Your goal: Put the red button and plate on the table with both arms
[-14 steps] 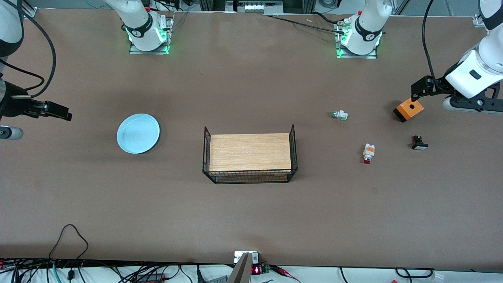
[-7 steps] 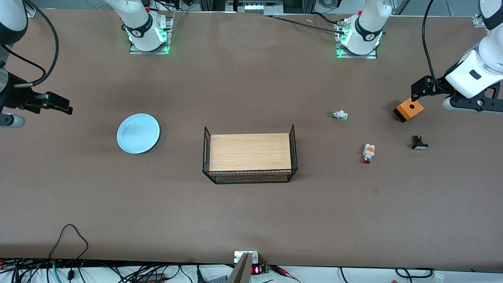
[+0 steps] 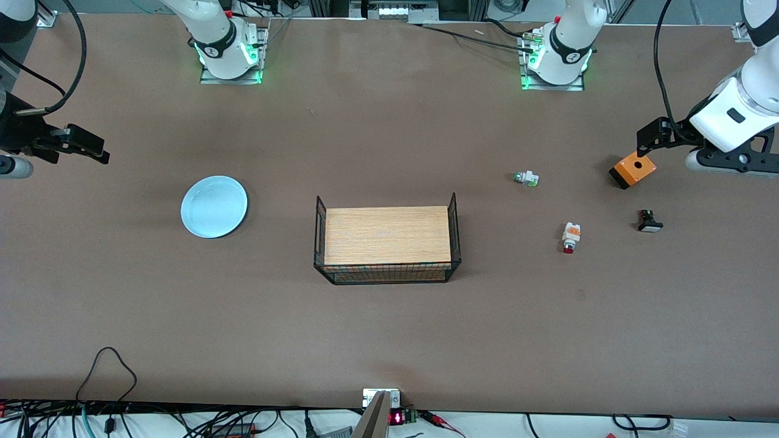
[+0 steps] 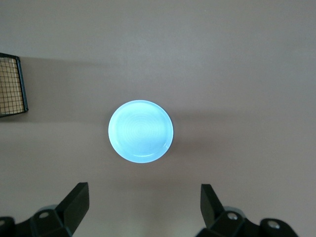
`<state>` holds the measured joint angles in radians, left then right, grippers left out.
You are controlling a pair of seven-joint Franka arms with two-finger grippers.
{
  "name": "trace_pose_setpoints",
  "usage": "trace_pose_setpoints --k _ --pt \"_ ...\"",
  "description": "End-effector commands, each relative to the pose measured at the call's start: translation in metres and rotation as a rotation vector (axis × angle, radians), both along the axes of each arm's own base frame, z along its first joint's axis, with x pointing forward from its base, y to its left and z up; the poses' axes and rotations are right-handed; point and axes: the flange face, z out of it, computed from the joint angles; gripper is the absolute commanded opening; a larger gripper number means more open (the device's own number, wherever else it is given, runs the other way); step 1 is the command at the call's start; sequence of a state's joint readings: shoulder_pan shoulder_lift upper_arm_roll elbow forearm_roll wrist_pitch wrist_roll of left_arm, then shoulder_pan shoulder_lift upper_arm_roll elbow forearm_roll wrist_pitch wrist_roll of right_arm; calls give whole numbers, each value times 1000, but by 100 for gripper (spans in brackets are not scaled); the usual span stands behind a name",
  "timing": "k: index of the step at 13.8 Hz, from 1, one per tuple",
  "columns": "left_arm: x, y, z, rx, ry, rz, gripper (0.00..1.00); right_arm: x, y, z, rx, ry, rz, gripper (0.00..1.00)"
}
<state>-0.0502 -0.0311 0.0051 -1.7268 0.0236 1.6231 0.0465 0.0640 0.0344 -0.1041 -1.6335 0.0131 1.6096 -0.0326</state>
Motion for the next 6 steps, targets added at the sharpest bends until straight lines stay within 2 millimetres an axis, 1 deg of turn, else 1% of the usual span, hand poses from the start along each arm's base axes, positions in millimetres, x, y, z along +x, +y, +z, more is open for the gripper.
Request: trace_pose_setpoints --k 1,6 --pt "3 1 5 22 7 9 100 -8 0 8 -19 4 -12 100" --pt "3 0 5 22 7 7 100 -8 -2 15 -18 -8 -11 100"
